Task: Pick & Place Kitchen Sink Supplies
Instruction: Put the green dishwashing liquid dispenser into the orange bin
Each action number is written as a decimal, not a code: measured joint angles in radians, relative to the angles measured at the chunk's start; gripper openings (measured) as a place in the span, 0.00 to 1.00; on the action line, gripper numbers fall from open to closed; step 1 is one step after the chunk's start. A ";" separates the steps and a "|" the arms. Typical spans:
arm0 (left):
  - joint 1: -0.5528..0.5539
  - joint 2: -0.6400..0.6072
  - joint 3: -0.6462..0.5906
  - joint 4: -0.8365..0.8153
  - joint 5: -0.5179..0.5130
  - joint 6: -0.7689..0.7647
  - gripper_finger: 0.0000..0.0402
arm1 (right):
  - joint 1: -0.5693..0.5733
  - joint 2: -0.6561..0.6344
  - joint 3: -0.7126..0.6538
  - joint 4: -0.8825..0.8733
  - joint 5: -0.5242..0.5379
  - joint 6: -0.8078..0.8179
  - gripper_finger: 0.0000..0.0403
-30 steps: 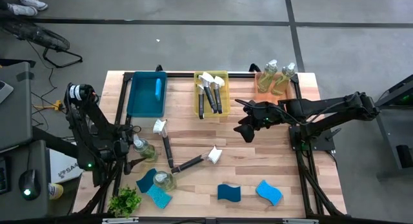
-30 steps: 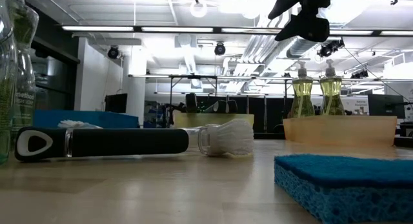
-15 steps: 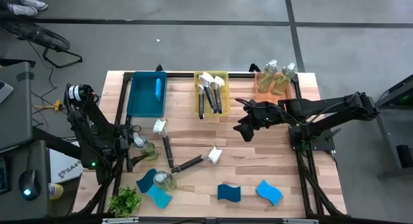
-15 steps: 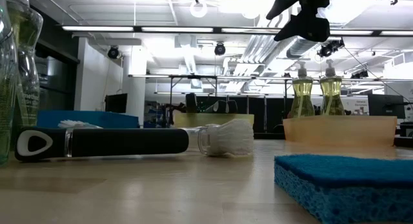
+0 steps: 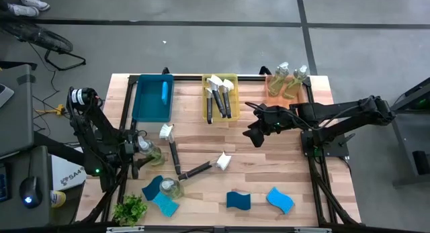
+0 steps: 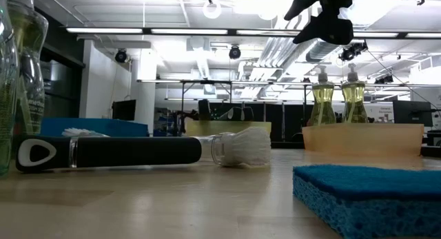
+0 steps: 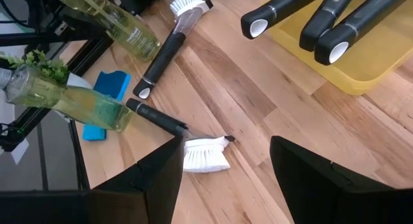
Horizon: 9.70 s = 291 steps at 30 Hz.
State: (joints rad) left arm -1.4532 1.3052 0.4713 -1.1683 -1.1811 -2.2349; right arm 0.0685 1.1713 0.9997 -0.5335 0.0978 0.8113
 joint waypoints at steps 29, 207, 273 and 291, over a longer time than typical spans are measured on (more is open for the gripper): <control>0.002 -0.291 0.400 -0.369 -0.200 0.337 0.46 | 0.000 0.000 0.000 0.014 0.000 -0.057 0.56; 1.499 0.219 0.859 1.154 1.226 2.056 0.46 | -0.122 0.000 0.121 0.513 -0.157 -0.711 0.76; 1.502 0.227 0.862 1.122 1.160 1.990 0.84 | -0.118 0.010 0.117 0.425 0.329 -0.709 0.68; 1.499 0.222 0.860 1.069 1.194 1.960 0.84 | -0.121 -0.251 0.115 0.029 0.701 -0.670 0.68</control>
State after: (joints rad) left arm 0.0460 1.5276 1.3315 -0.0990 0.0127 -0.2752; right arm -0.0525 0.9206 1.1145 -0.5043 0.7986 0.1411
